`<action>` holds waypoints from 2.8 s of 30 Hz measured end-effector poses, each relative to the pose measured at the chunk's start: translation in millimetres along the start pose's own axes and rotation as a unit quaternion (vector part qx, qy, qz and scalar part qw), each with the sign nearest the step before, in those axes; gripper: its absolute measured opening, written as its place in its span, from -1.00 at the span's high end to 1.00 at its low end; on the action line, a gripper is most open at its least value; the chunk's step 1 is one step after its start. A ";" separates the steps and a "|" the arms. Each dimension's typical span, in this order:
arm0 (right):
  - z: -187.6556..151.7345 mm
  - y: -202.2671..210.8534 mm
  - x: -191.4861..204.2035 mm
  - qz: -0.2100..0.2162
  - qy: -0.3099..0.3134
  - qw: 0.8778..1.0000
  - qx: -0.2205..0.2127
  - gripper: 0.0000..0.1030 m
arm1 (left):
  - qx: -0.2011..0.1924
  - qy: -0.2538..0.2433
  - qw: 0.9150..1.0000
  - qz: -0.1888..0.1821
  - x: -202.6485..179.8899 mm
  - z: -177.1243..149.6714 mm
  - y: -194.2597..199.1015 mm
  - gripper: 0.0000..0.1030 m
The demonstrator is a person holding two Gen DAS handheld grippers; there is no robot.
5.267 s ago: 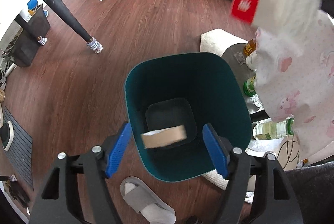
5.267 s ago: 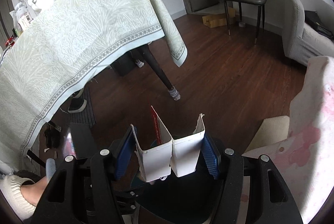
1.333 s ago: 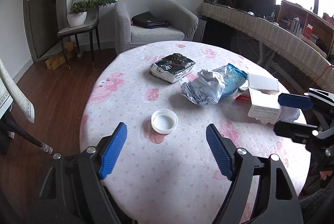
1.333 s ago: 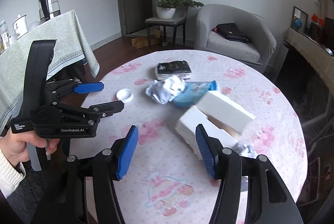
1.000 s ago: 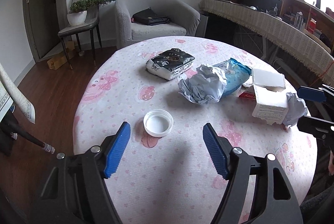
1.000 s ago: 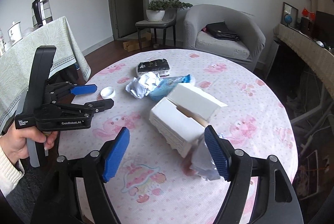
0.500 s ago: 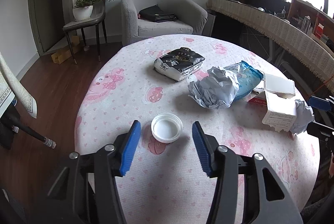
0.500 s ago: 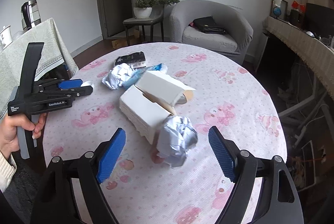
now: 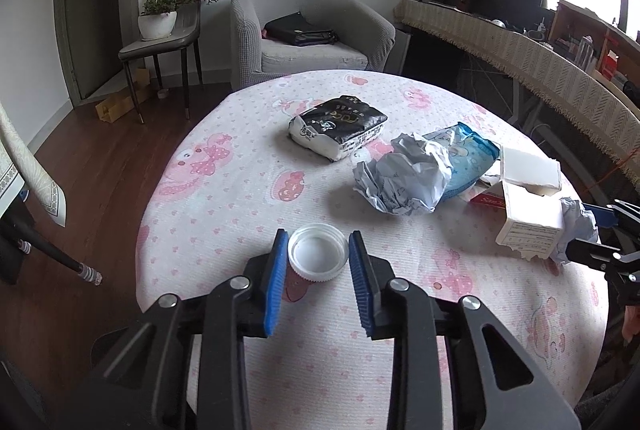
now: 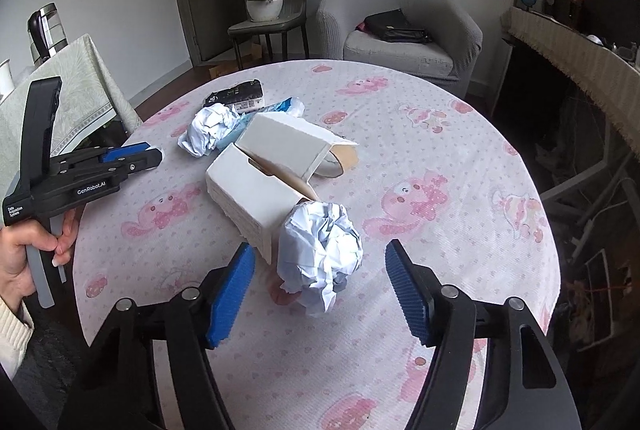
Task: Collect trash
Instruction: 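Grasp the crumpled white paper with the right tool while the left tool holds the cap, then carry the cap with the left tool over the bin while the right tool carries the paper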
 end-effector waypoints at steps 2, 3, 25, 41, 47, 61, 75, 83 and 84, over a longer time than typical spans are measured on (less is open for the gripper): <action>-0.6 -1.9 -1.3 -0.001 -0.004 1.000 0.005 -0.21 | -0.004 0.001 1.000 -0.004 -0.8 0.5 2.0 0.36; -0.6 -2.7 -2.0 -0.001 -0.006 1.000 0.007 -0.18 | -0.006 0.001 1.000 -0.005 -0.9 0.9 3.2 0.36; 30.6 35.2 6.7 -0.029 -0.005 0.997 -0.068 0.23 | -0.015 0.019 1.000 0.011 18.7 0.1 18.4 0.36; 47.4 22.9 82.0 0.043 0.028 0.996 -0.072 0.23 | -0.016 0.024 0.999 0.031 50.4 -9.0 34.5 0.36; 52.1 19.2 114.1 0.068 0.039 0.994 -0.072 0.23 | -0.019 0.029 0.998 0.044 68.5 -14.3 43.0 0.36; 54.5 -27.7 191.1 0.137 0.057 0.988 -0.048 0.23 | 0.016 0.038 0.996 0.078 119.1 -51.0 52.0 0.36; 49.5 -67.8 268.0 0.185 0.086 0.979 -0.013 0.23 | 0.118 0.067 0.986 0.091 178.9 -130.8 29.5 0.36; 39.1 -92.2 308.9 0.197 0.108 0.974 0.015 0.23 | 0.162 0.076 0.979 0.096 207.0 -165.9 20.6 0.36; 37.3 -94.8 313.9 0.199 0.111 0.973 0.019 0.23 | 0.168 0.077 0.978 0.095 209.5 -170.4 20.0 0.36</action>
Point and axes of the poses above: each gripper's, at about its wrist camera, not at the fingertips, and y roughly against the way its jaws point, x to its left, z to its top, the point moved 4 cm from there along -y, roughly the way its jaws point, and after that the axes turned 9 degrees about -y, right-handed, at the moved point
